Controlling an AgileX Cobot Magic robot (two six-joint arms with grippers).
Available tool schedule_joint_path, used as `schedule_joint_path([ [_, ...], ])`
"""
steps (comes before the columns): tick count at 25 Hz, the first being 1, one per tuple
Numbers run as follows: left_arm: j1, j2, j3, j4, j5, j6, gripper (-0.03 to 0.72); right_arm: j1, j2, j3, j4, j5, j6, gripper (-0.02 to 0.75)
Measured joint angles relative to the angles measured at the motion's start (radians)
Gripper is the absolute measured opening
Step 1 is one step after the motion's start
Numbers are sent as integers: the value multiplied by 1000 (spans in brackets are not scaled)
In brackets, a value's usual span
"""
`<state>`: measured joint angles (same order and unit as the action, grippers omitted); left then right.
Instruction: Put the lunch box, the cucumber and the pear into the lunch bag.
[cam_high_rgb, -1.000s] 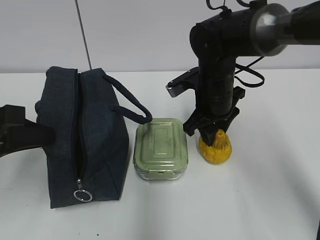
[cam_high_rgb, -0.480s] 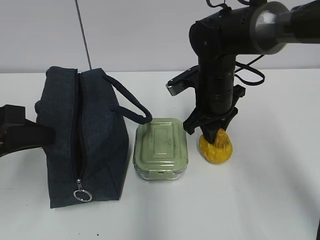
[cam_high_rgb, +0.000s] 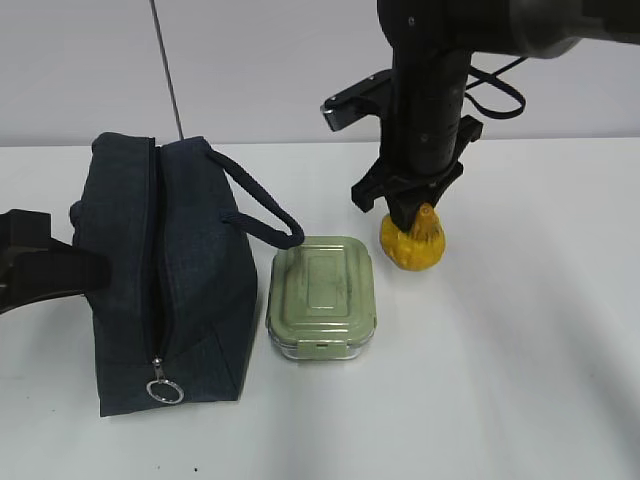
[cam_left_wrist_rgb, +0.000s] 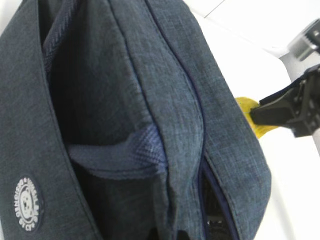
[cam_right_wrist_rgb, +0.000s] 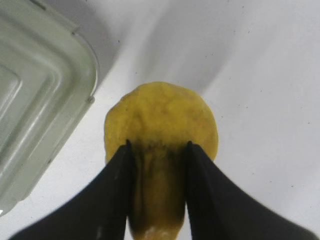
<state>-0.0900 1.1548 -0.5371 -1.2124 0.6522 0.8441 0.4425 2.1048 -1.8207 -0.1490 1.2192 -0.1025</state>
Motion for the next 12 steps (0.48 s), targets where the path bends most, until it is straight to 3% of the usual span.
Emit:
schedule_joint_path([
  [6, 0, 0, 0, 0, 0, 1, -13, 0, -75, -74, 17, 6, 0, 258],
  [12, 0, 0, 0, 0, 0, 1, -13, 7, -141, -191, 174, 25, -7, 257],
])
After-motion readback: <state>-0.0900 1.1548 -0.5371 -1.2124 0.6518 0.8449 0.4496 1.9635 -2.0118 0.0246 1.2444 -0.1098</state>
